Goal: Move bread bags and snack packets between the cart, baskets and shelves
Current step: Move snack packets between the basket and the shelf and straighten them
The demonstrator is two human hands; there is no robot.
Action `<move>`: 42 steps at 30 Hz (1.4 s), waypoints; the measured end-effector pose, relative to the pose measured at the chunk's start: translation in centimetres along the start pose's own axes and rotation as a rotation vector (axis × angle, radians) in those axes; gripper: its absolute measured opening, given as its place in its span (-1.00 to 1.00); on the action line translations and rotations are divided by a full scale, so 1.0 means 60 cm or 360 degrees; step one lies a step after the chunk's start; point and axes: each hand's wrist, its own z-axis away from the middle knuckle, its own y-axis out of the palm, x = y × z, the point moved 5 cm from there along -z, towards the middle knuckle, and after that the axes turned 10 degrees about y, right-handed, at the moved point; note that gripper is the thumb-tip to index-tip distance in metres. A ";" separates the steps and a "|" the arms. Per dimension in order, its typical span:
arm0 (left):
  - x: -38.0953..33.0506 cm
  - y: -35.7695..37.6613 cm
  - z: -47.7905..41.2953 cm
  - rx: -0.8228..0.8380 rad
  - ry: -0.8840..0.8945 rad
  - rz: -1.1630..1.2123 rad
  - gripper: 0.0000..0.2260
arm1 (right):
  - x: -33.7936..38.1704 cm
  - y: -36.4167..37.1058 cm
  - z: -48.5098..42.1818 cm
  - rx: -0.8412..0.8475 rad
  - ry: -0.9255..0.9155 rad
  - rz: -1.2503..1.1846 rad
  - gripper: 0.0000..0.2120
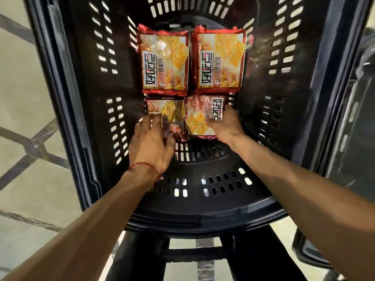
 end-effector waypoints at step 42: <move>0.039 0.130 -0.074 -0.0311 -0.0857 0.1077 -0.66 | -0.037 -0.067 0.141 -0.0425 0.0028 -0.0195 -0.44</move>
